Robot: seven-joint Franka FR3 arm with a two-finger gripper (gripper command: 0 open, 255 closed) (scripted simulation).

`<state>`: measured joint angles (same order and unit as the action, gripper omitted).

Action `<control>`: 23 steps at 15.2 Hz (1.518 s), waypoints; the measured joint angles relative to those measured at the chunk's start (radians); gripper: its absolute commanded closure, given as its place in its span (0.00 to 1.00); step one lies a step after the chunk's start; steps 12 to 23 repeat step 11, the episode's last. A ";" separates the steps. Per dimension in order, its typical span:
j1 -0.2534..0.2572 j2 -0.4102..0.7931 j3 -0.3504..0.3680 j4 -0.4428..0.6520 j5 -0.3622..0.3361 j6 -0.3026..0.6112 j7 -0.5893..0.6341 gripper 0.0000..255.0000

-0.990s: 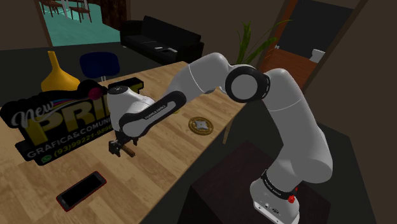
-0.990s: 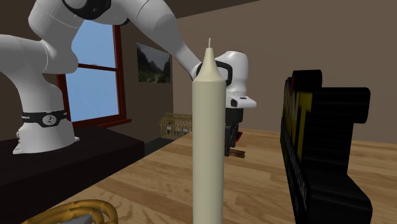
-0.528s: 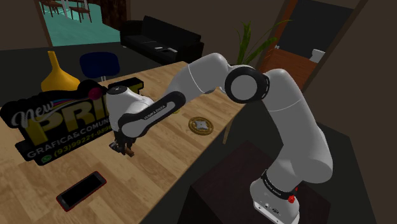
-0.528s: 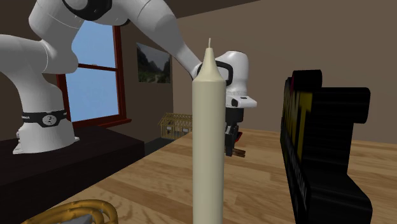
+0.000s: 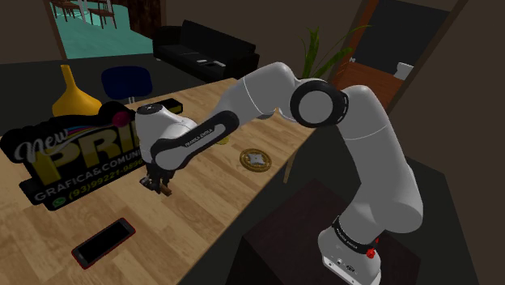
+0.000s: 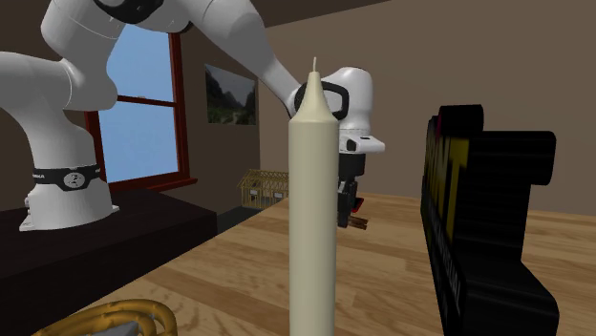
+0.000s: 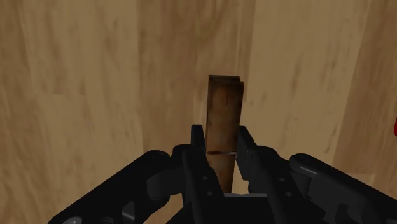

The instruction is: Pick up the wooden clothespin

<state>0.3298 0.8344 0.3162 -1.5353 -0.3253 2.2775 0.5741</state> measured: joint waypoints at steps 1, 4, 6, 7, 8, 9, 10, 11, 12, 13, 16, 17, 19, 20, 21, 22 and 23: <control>-0.003 -0.014 0.003 -0.010 0.002 -0.004 -0.001 1.00; -0.009 -0.038 0.010 -0.011 0.010 -0.027 -0.007 1.00; -0.011 -0.052 0.014 -0.005 0.015 -0.047 -0.011 1.00; -0.014 -0.064 0.017 -0.010 0.018 -0.053 -0.012 1.00; -0.014 -0.071 0.019 -0.009 0.021 -0.062 -0.013 1.00; -0.016 -0.080 0.021 -0.011 0.023 -0.068 -0.014 1.00; -0.017 -0.089 0.024 -0.008 0.027 -0.080 -0.016 1.00; -0.018 -0.094 0.025 -0.009 0.028 -0.083 -0.016 1.00; -0.018 -0.094 0.025 -0.009 0.028 -0.083 -0.016 1.00; -0.018 -0.094 0.025 -0.009 0.028 -0.083 -0.016 1.00; -0.018 -0.094 0.025 -0.009 0.028 -0.083 -0.016 1.00; -0.018 -0.094 0.025 -0.009 0.028 -0.083 -0.016 1.00; -0.018 -0.094 0.025 -0.009 0.028 -0.083 -0.016 1.00; -0.018 -0.094 0.025 -0.009 0.028 -0.083 -0.016 1.00; -0.018 -0.094 0.025 -0.009 0.028 -0.083 -0.016 1.00; -0.018 -0.094 0.025 -0.009 0.028 -0.083 -0.016 1.00; -0.018 -0.094 0.025 -0.009 0.028 -0.083 -0.016 1.00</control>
